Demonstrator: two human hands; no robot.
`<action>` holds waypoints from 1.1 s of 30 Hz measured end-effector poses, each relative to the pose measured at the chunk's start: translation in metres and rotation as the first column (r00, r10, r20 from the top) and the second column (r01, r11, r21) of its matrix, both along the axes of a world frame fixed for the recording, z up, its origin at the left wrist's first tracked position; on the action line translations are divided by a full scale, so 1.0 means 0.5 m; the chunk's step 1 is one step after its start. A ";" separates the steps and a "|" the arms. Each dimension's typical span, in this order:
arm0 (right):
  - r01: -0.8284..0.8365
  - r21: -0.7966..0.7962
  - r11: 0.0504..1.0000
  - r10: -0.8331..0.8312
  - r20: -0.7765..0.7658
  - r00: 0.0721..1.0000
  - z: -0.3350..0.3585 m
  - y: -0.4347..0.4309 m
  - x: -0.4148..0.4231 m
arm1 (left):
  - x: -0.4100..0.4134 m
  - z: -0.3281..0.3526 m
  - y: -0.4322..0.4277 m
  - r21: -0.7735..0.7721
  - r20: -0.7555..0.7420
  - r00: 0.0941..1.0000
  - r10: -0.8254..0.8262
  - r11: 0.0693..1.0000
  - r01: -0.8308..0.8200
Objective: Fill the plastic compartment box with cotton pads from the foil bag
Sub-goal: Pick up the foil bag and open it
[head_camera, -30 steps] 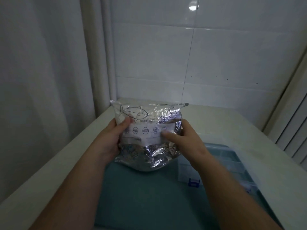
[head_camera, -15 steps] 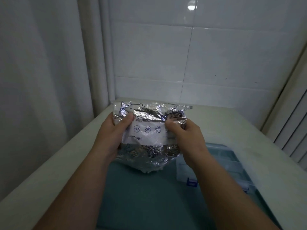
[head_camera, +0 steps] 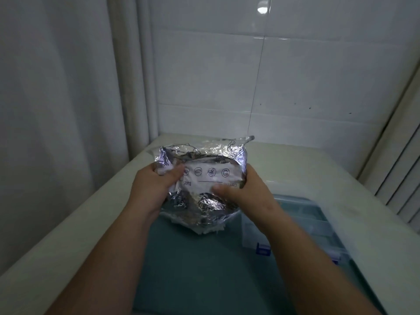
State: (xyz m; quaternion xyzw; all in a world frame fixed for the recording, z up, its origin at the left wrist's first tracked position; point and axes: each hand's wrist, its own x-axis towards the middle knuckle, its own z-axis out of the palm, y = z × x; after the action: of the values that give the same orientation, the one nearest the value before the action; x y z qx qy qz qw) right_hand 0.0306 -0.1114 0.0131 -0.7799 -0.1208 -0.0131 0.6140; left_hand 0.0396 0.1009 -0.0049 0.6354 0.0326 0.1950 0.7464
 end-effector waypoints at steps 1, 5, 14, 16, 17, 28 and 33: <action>0.005 -0.008 1.000 -0.005 -0.006 1.000 -0.003 0.002 0.001 | -0.001 0.000 -0.002 0.017 0.003 1.000 0.015 1.000 -0.015; 0.155 -0.033 0.987 -0.152 0.085 0.985 -0.004 0.013 0.007 | -0.006 0.008 -0.007 0.025 -0.004 1.000 -0.007 1.000 0.007; 0.131 -0.002 0.991 -0.131 0.073 0.989 -0.011 0.007 0.010 | -0.004 0.007 0.006 -0.059 -0.027 0.980 -0.197 0.979 0.195; 0.152 -0.012 0.988 -0.151 0.062 0.987 -0.016 0.007 0.013 | -0.004 0.004 0.000 -0.007 -0.006 0.999 -0.054 0.999 0.054; 0.157 -0.025 0.987 -0.155 0.050 0.987 -0.016 0.006 0.014 | -0.004 0.004 -0.004 0.013 0.010 1.000 0.004 1.000 -0.004; 0.308 -0.147 0.940 -0.285 0.161 0.945 -0.024 0.003 0.032 | 0.010 0.001 -0.005 -0.065 -0.156 0.985 -0.078 0.996 0.068; 0.317 -0.189 0.929 -0.292 0.146 0.945 -0.019 0.006 0.032 | 0.018 -0.005 -0.003 0.069 -0.281 0.958 -0.060 0.994 0.082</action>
State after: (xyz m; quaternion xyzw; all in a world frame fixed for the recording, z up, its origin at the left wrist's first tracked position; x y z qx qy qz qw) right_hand 0.0464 -0.1081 0.0038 -0.8476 -0.0342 -0.1407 0.5106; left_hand 0.0485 0.0995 -0.0073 0.6865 0.1065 0.0779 0.7150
